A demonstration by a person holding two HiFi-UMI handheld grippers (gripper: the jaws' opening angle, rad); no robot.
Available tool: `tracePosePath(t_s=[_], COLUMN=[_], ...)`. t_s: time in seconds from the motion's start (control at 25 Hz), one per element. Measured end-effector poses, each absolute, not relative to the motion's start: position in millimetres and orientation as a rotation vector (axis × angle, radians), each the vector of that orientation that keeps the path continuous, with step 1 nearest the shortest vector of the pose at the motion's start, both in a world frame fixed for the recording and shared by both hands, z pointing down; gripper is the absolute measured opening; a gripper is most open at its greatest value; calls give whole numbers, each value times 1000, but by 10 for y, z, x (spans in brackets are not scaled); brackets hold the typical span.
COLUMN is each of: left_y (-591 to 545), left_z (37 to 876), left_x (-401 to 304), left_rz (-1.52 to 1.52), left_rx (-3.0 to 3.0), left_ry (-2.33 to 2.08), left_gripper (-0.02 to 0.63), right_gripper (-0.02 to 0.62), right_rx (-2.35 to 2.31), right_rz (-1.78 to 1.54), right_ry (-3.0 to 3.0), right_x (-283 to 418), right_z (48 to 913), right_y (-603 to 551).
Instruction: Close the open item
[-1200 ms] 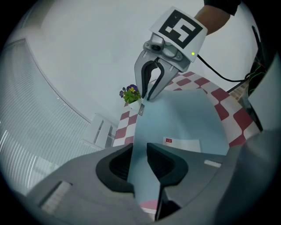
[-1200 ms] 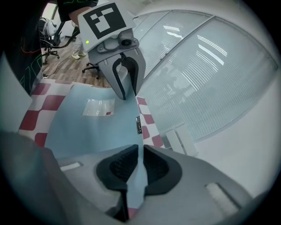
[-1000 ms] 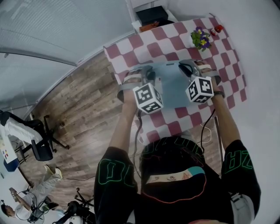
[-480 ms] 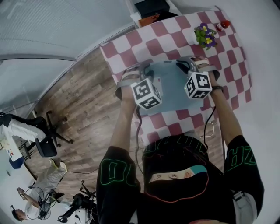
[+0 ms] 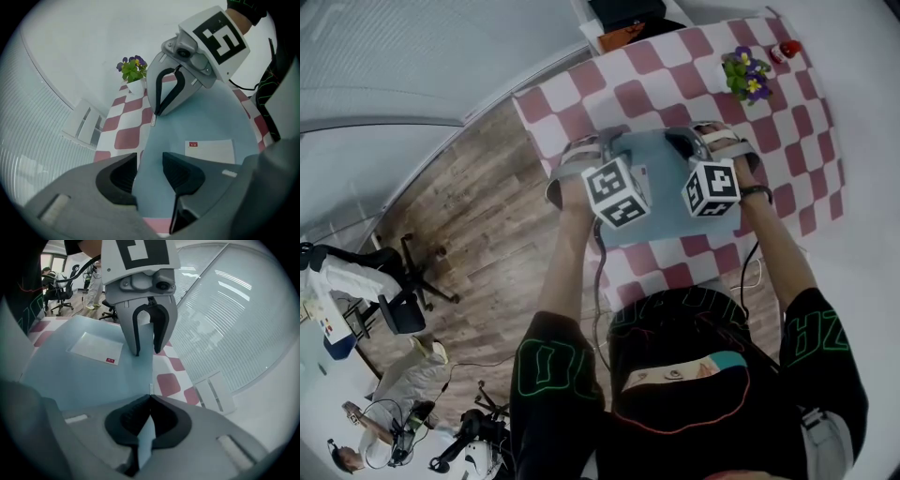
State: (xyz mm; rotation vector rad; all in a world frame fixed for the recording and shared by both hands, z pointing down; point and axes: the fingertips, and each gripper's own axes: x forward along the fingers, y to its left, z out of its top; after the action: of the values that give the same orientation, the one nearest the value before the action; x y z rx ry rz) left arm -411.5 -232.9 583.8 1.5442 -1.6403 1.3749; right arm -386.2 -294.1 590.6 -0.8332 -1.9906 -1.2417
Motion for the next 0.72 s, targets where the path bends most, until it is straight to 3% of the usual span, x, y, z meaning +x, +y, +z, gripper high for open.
tracePosePath(t_s=[0.28,0.56,0.72], left_y=[-2355,-2280,-2258], left_z=[5641,5320,5226], left_x=[-4199,-4197,-4120], left_rz=[1286,1047,732], left_rx=[1530,1441,1393], left_ry=[-1819,-2089,-2221], left_gripper=[233,195,127], right_gripper=[3,2,-6], right_rx=[-807,-770,-739], right_rz=[-1253,-1348,-1466], right_ry=[-1956,-1836,-1741], right_x=[-3876,-3901,-3902], right_z=[5954,6000,6051], right_y=[-2903,-2883,-2896])
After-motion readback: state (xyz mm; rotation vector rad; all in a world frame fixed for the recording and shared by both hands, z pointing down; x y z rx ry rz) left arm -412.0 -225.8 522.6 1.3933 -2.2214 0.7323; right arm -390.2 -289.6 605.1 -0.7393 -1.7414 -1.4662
